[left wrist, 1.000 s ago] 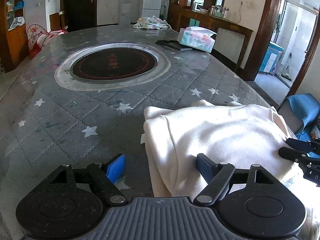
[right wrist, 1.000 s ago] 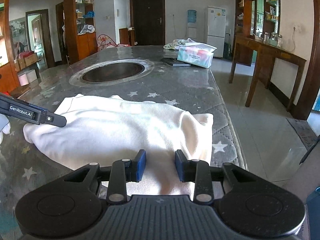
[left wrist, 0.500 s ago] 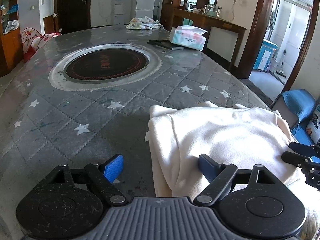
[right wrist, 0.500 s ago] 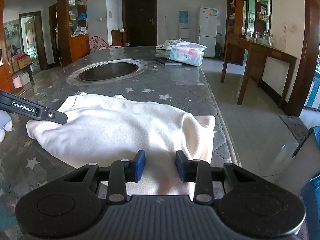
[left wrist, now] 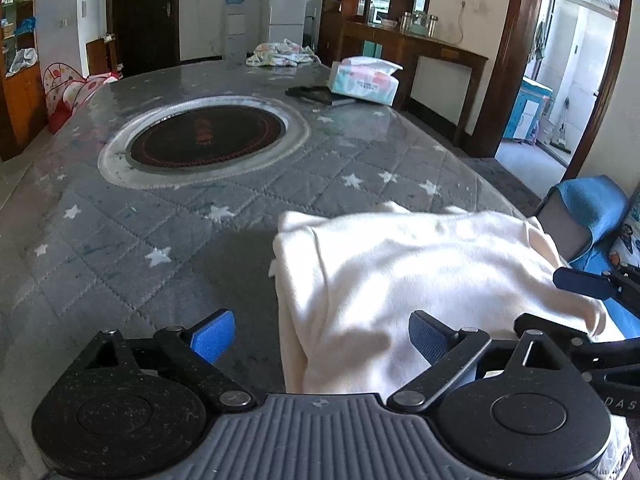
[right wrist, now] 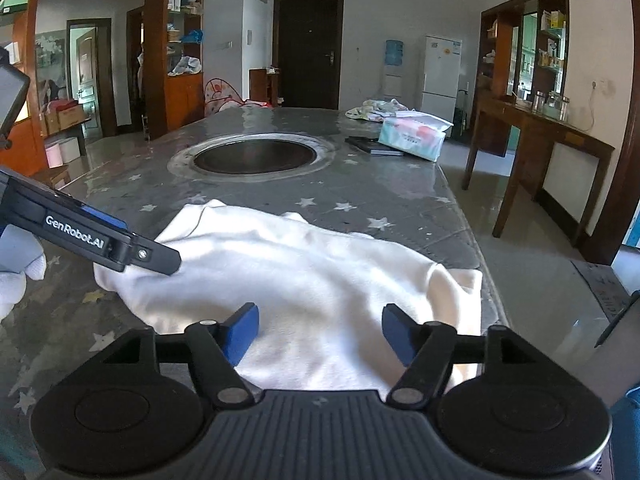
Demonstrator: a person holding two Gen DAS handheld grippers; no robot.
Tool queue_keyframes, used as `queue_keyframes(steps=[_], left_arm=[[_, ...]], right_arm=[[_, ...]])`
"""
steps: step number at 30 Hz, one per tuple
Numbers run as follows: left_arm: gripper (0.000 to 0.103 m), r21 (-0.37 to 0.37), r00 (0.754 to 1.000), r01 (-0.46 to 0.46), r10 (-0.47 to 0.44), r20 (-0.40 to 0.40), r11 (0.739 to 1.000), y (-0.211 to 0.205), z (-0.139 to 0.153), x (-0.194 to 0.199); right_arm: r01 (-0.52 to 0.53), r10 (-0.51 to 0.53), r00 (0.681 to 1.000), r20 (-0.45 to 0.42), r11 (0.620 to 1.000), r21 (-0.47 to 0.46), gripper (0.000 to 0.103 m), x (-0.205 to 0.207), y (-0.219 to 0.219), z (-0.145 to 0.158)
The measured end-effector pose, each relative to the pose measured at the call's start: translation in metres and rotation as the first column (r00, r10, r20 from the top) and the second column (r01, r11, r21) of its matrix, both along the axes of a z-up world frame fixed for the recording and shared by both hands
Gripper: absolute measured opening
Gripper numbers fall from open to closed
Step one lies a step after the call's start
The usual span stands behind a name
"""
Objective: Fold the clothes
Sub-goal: 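Press the folded shirt flat with both open grippers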
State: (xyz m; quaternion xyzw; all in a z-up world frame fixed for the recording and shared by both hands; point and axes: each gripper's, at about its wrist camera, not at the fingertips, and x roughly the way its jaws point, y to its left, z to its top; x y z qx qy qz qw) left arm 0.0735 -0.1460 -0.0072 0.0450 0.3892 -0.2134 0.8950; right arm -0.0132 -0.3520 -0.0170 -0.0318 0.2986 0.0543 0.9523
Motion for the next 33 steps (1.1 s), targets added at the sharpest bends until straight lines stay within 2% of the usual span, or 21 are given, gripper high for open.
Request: queue_keyframes(steps=[3,10,21,25,33], left_arm=[[0.097,0.005,1.000,-0.003,0.003,-0.013,1.000,-0.001,-0.005,0.000],[0.103,0.014,1.000,-0.016,0.017,-0.025,1.000,-0.001,-0.013,-0.002],[0.103,-0.004,0.999,-0.024,0.024,-0.032,1.000,0.002,-0.018,-0.003],[0.103,-0.008,0.999,-0.028,0.028,-0.030,1.000,0.002,-0.019,-0.004],[0.103,-0.010,0.999,-0.033,0.033,-0.030,0.999,0.002,-0.020,-0.003]], right_arm=[[0.005,-0.005,1.000,-0.005,1.000,0.004,0.078,0.001,0.002,-0.003],[0.028,-0.027,0.999,-0.018,1.000,0.014,0.085,0.002,0.001,-0.013],[0.038,-0.037,0.999,-0.006,0.998,0.040,0.094,-0.001,-0.004,-0.020],[0.032,-0.032,0.999,-0.012,0.998,0.050,0.102,-0.001,-0.005,-0.020],[0.022,-0.020,0.999,-0.025,0.997,0.075,0.103,0.000,-0.007,-0.021]])
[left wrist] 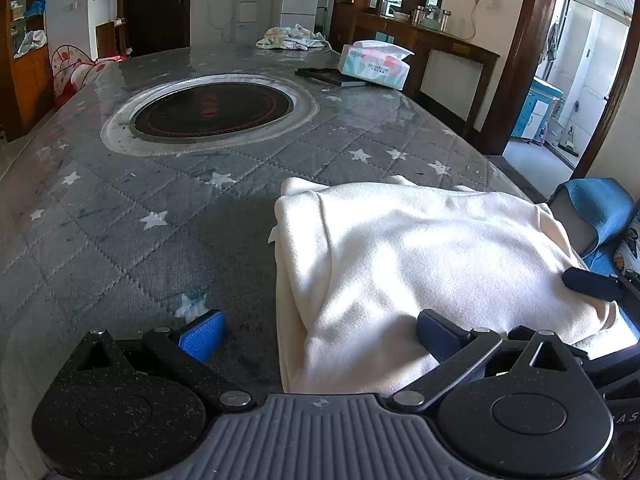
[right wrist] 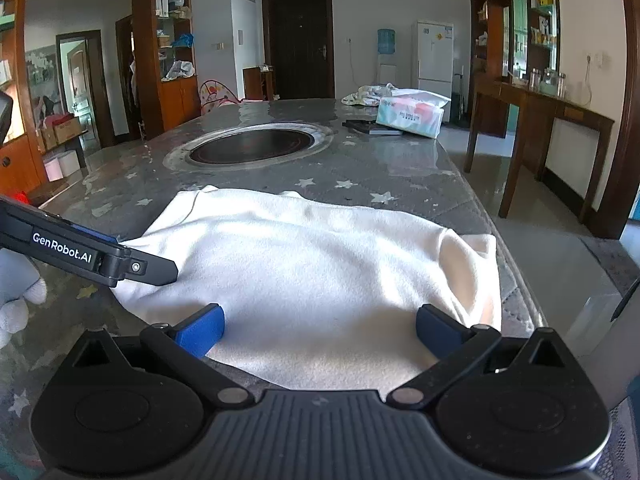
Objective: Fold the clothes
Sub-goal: 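Press the folded shirt flat with both open grippers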
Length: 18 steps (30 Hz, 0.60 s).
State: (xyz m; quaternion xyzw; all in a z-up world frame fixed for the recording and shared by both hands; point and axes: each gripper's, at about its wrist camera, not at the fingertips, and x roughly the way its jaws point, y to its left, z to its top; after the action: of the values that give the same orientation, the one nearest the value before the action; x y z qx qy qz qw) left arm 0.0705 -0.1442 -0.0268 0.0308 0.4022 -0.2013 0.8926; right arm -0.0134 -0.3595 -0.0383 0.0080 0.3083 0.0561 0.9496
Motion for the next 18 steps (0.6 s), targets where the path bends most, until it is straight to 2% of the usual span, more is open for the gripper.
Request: queue_keyframes(steps=[13,18], left_arm=[[0.103,-0.004,1.000,-0.022,0.022,-0.003,1.000,0.000,0.002,-0.002],[0.103,0.011,0.999,-0.010,0.010,0.035,1.000,0.000,0.010,-0.013]], right_arm=[[-0.001,0.001,1.000,-0.004,1.000,0.010,0.103,0.001,0.000,-0.001],[0.013,-0.013,1.000,0.006,1.000,0.000,0.103,0.000,0.004,0.002]])
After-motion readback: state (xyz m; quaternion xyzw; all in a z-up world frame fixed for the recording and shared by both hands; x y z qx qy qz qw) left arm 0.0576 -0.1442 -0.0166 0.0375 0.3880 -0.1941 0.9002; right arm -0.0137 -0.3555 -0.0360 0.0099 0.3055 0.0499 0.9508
